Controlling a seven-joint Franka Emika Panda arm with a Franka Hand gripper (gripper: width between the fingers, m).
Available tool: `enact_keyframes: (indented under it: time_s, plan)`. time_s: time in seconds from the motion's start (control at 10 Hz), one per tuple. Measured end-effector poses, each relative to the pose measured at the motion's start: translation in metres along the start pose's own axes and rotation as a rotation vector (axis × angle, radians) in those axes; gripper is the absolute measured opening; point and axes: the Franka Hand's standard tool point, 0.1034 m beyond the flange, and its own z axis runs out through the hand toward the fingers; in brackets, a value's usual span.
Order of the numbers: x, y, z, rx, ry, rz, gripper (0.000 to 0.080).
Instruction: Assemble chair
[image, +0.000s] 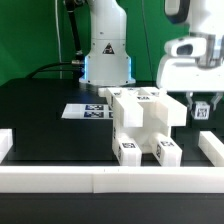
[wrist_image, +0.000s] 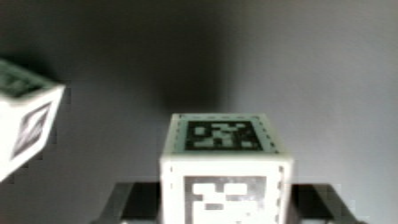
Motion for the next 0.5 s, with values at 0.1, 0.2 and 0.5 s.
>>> enact_keyframes:
  time_s: [0.1, 0.2, 0.5]
  plan:
    - [0.005, 0.002, -0.018, 0.013, 0.009, 0.012, 0.0288]
    - [0.007, 0.004, -0.032, 0.021, -0.003, 0.023, 0.0288]
    - [0.023, 0.019, -0.073, 0.05, 0.0, 0.04, 0.0288]
